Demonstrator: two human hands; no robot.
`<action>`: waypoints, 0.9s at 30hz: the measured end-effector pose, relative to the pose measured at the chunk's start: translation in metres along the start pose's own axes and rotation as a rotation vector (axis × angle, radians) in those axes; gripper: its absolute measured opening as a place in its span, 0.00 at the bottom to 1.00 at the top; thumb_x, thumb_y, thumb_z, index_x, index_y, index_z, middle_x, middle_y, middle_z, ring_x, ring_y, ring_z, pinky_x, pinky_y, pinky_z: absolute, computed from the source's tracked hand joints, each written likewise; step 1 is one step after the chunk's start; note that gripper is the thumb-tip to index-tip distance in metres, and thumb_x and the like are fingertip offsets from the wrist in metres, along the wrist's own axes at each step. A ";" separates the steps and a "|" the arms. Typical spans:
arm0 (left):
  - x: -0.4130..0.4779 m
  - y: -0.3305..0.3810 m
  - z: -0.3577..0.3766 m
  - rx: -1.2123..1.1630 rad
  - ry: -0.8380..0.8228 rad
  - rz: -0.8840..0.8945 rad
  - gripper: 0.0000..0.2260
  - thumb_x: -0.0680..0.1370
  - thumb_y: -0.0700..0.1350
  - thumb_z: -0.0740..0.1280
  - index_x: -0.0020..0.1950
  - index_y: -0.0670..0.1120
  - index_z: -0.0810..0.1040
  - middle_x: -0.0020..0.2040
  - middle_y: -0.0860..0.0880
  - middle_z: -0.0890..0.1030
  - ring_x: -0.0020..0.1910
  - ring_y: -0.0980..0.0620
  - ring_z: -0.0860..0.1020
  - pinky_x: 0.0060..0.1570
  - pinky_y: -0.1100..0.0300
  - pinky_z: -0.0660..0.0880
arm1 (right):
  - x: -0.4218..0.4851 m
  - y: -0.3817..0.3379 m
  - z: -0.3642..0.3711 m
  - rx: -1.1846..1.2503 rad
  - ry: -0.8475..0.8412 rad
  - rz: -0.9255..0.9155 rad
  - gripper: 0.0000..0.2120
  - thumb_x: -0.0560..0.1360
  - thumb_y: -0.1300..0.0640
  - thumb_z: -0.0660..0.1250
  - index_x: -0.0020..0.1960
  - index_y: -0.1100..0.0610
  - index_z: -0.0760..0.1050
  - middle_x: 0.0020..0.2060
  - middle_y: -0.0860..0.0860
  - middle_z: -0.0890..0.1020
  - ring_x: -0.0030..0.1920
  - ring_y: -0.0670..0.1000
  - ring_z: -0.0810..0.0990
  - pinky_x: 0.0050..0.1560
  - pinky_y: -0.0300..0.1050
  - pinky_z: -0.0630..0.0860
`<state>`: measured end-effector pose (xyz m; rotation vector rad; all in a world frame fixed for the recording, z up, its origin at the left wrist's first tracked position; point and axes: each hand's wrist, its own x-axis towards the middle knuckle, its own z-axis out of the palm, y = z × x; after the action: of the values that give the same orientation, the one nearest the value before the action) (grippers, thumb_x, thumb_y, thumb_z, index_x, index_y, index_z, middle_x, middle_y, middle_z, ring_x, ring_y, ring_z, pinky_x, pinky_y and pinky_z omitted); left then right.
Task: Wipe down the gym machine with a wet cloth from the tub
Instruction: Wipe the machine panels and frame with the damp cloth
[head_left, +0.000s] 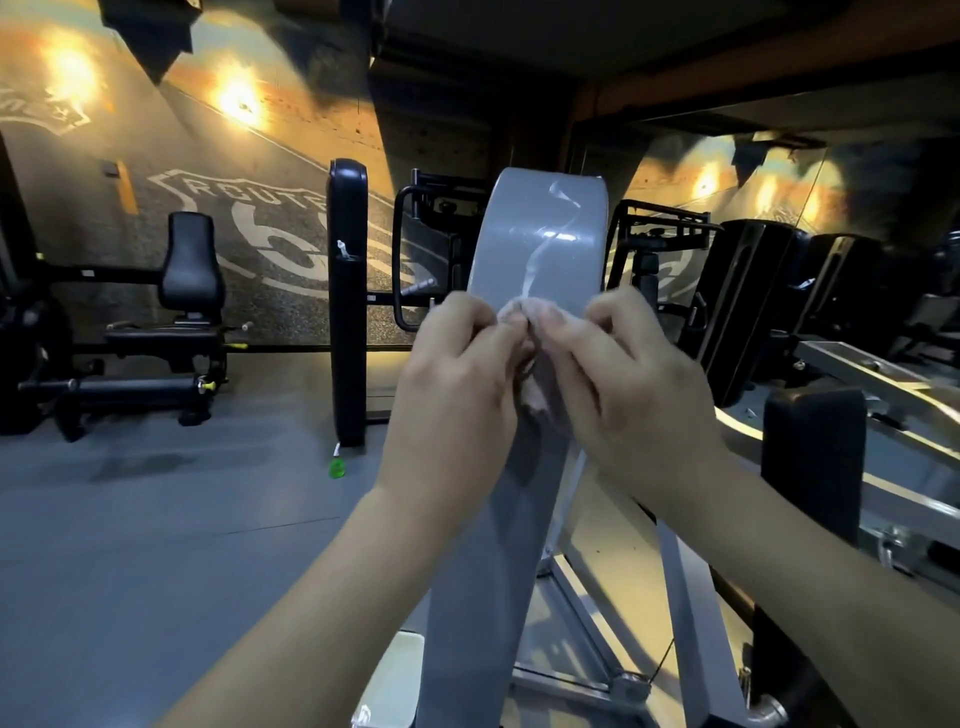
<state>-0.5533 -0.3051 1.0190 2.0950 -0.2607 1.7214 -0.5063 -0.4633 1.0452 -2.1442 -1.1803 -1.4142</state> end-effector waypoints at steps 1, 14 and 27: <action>-0.006 0.001 -0.001 -0.006 -0.014 0.003 0.06 0.81 0.36 0.67 0.49 0.36 0.84 0.46 0.42 0.77 0.42 0.45 0.77 0.43 0.56 0.76 | -0.009 0.000 -0.001 -0.025 -0.016 -0.024 0.15 0.86 0.54 0.61 0.66 0.60 0.80 0.45 0.56 0.75 0.33 0.53 0.72 0.24 0.51 0.73; 0.000 0.004 -0.008 0.016 -0.132 -0.025 0.05 0.78 0.38 0.69 0.45 0.39 0.84 0.45 0.45 0.77 0.42 0.47 0.76 0.44 0.68 0.65 | -0.020 -0.003 -0.002 -0.064 -0.025 -0.042 0.17 0.87 0.52 0.58 0.66 0.60 0.80 0.41 0.55 0.77 0.32 0.56 0.74 0.24 0.50 0.72; 0.010 0.011 0.003 0.074 -0.204 0.113 0.05 0.72 0.30 0.72 0.44 0.38 0.80 0.46 0.41 0.77 0.44 0.42 0.75 0.45 0.58 0.71 | -0.014 0.020 0.006 0.154 0.063 0.103 0.09 0.83 0.58 0.62 0.58 0.60 0.78 0.46 0.55 0.77 0.40 0.56 0.78 0.33 0.53 0.76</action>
<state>-0.5524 -0.3152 1.0308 2.3552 -0.3873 1.6009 -0.4892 -0.4784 1.0335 -2.0103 -1.1016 -1.2940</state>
